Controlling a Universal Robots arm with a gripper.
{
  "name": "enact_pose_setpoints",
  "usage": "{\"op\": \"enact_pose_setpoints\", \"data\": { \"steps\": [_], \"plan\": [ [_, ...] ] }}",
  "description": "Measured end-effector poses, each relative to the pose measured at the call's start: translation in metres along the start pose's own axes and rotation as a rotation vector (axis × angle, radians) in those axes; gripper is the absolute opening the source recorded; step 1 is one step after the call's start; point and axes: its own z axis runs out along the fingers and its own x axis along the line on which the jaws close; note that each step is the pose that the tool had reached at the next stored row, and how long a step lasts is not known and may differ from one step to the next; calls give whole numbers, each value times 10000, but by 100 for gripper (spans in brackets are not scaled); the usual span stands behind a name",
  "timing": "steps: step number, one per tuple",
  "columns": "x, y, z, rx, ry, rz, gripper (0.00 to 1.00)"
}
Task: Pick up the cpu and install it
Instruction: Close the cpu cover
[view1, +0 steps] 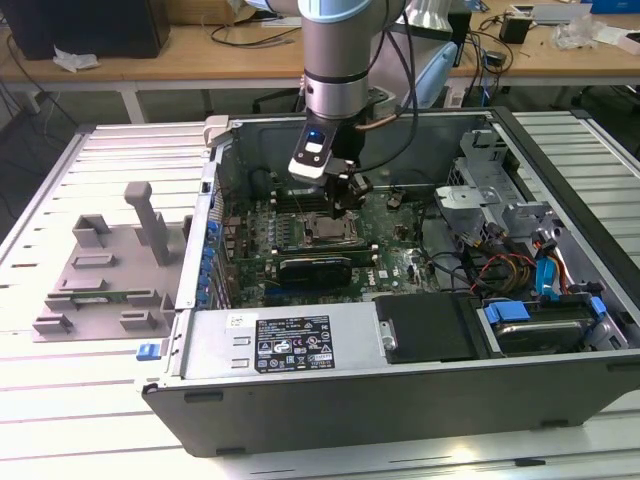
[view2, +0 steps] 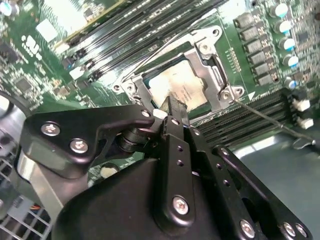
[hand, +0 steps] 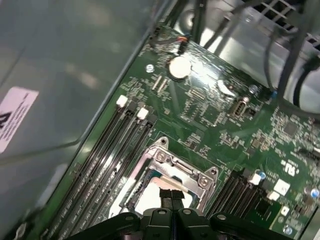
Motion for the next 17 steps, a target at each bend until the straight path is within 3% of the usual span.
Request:
{"op": "enact_pose_setpoints", "data": {
  "steps": [17],
  "plan": [
    [0, 0, 8, -72, -44, -3806, 11]
  ]
}}
